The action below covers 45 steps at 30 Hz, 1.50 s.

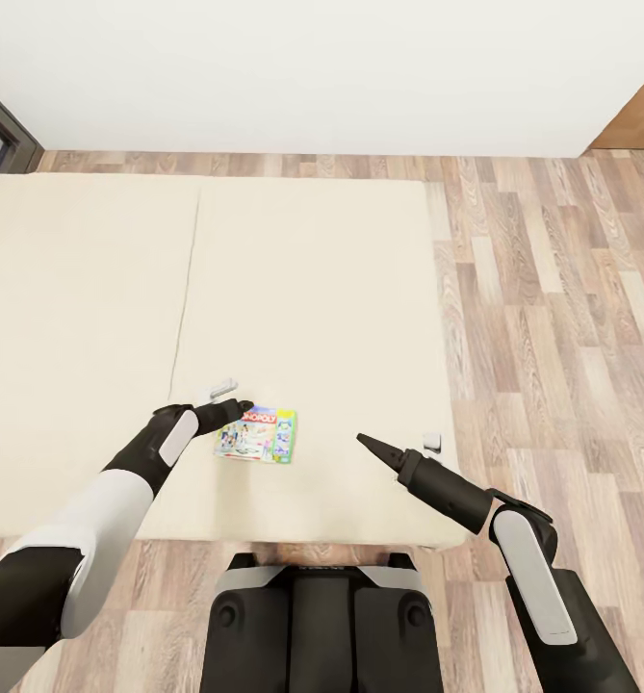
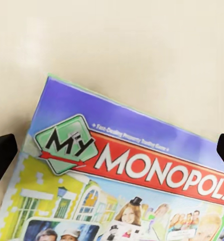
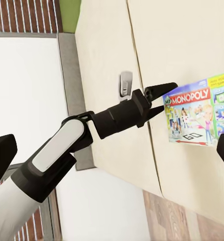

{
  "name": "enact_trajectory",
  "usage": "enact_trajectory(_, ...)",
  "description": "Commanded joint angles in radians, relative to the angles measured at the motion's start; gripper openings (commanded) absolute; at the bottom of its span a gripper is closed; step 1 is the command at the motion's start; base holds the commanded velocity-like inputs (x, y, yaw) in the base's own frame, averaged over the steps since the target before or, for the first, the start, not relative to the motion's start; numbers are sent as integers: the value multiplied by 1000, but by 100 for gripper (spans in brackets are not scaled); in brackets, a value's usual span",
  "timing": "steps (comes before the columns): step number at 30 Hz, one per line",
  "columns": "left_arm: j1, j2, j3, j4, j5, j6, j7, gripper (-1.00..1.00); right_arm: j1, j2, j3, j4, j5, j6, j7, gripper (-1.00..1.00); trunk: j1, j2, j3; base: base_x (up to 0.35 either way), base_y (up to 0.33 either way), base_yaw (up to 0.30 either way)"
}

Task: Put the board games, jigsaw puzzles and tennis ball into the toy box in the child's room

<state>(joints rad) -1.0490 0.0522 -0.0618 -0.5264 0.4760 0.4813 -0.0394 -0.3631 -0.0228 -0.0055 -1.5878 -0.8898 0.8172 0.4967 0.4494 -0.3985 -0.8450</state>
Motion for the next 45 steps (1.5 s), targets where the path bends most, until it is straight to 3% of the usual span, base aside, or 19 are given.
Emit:
enact_trajectory(1, 0, 1, -4, -1, 3, 3, 0, 100, 0, 0, -1, 0, -1, 5, 2, 100, 1, -1, -1, 0, -263, 0)
enact_trajectory(17, 0, 0, -5, -1, 3, 3, 0, 100, -1, 0, -1, 0, -1, 5, 2, 100, 1, -1, -1, 0, -159, 0)
enact_trajectory(45, 0, 1, -4, -1, 2, 3, 0, 100, 0, 0, 0, -2, -1, 6, 0, 100, 1, -1, -1, 0, -37, 0)
